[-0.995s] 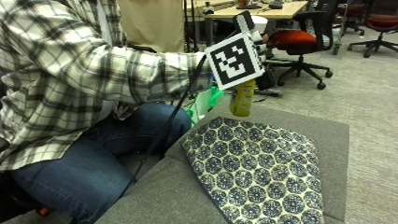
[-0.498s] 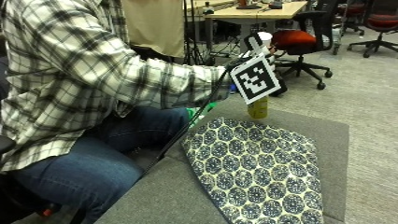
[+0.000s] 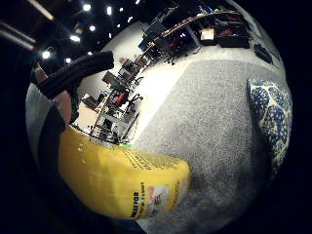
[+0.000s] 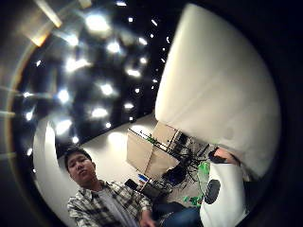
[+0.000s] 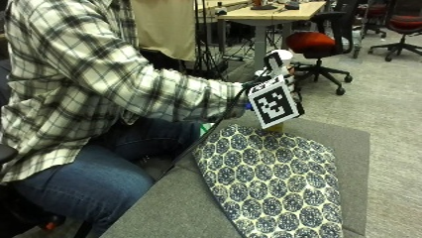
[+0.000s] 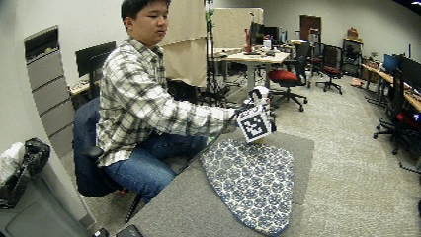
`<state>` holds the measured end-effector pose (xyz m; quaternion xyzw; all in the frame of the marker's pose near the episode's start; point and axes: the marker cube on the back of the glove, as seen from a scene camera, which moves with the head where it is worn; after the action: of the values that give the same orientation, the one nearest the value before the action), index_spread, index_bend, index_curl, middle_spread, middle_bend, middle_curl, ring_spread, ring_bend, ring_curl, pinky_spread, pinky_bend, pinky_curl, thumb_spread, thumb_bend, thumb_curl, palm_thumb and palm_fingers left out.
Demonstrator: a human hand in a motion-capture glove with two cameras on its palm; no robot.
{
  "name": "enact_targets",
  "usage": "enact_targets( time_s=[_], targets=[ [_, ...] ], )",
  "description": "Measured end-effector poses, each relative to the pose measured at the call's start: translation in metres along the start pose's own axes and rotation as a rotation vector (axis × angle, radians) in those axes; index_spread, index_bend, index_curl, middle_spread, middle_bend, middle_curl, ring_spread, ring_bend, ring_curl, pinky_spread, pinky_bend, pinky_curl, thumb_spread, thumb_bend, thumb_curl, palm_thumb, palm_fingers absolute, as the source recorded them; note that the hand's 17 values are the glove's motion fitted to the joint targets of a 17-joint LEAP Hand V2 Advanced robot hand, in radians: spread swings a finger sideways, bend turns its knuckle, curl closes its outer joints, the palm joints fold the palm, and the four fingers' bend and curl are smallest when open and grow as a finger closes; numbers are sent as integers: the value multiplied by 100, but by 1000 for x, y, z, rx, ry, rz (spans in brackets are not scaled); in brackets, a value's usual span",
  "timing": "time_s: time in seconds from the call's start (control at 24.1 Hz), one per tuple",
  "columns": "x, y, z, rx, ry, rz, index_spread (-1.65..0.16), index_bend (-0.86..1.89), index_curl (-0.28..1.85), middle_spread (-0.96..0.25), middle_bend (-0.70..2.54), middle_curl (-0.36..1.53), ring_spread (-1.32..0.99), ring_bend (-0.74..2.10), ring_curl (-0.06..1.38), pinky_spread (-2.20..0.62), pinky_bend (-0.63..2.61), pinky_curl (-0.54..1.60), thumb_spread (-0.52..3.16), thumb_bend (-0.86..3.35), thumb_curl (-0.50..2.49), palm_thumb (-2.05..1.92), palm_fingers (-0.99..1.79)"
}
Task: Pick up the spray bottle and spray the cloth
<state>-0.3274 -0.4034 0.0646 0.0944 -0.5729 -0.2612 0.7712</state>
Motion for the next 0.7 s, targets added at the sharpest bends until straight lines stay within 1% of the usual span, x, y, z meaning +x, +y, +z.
enact_targets(
  time_s=[0.25,0.41,0.54,0.58,0.7],
  targets=[
    [12,3,0,-70,98,16,-29,11,47,-12,44,54,-19,51,48,-15,49,38,24,-3,84,111,110],
    [1,3,2,-95,21,41,-28,7,44,-12,41,54,-18,50,48,-13,53,39,28,-3,83,111,104],
    [-2,5,2,-114,24,46,-28,7,42,-12,40,54,-18,50,48,-12,54,40,30,-3,82,111,101],
    [-3,5,2,-120,30,48,-28,7,41,-12,40,54,-18,50,48,-11,54,40,31,-3,81,111,99],
    [-6,7,-1,-149,47,55,-27,7,40,-11,33,53,-17,47,48,-5,55,41,39,-2,81,111,79]
  ],
)
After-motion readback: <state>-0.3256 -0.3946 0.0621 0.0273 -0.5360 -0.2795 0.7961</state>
